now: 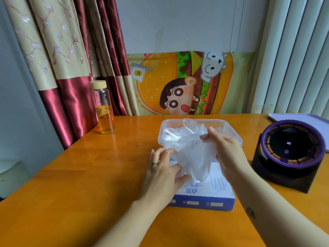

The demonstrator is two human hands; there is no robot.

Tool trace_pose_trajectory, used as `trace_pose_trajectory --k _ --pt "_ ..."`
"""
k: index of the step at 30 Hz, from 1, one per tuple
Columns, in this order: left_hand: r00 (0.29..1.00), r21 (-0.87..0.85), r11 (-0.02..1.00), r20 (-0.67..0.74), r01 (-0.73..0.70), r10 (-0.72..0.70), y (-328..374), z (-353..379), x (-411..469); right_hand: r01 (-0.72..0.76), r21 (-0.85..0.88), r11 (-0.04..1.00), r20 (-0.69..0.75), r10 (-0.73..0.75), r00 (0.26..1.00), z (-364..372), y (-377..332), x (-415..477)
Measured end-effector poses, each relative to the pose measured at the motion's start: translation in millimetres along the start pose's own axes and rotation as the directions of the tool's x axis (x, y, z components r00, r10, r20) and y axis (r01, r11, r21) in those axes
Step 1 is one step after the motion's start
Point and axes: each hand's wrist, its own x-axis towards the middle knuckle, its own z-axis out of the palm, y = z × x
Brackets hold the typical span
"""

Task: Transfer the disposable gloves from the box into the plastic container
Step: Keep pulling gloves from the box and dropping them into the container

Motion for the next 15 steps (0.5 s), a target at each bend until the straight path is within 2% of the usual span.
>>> trace_pose_trajectory --k 3,4,7,9,11,15 --pt "0.96 -0.043 0.979 0.206 0.202 -0.189 1.6 -2.5 4.4 0.072 0.031 0.997 -0.054 -0.07 0.996 -6.9 -9.5 7.9" --pt "0.943 0.01 0.978 0.262 0.208 -0.203 3.6 -4.6 9.4 0.103 0.054 0.993 -0.07 -0.099 0.993 -8.7 -14.3 10.9" --pt "0.89 0.184 0.977 0.419 0.112 -0.181 3.2 -5.3 25.7 0.193 0.144 0.97 -0.127 -0.176 0.976 -12.0 -38.0 19.0" --pt "0.872 0.213 0.974 0.46 0.078 -0.171 2.5 -3.6 35.0 0.248 0.146 0.958 -0.152 -0.226 0.962 -13.1 -54.5 24.1" --pt "0.879 0.206 0.976 0.449 0.075 -0.163 4.5 -0.7 41.6 0.285 0.115 0.952 -0.114 -0.272 0.955 -12.7 -65.1 25.0" --pt "0.871 0.074 0.987 0.464 0.144 -0.162 5.5 -19.3 47.0 0.292 0.037 0.956 -0.047 -0.29 0.956 -13.7 -71.9 19.0"
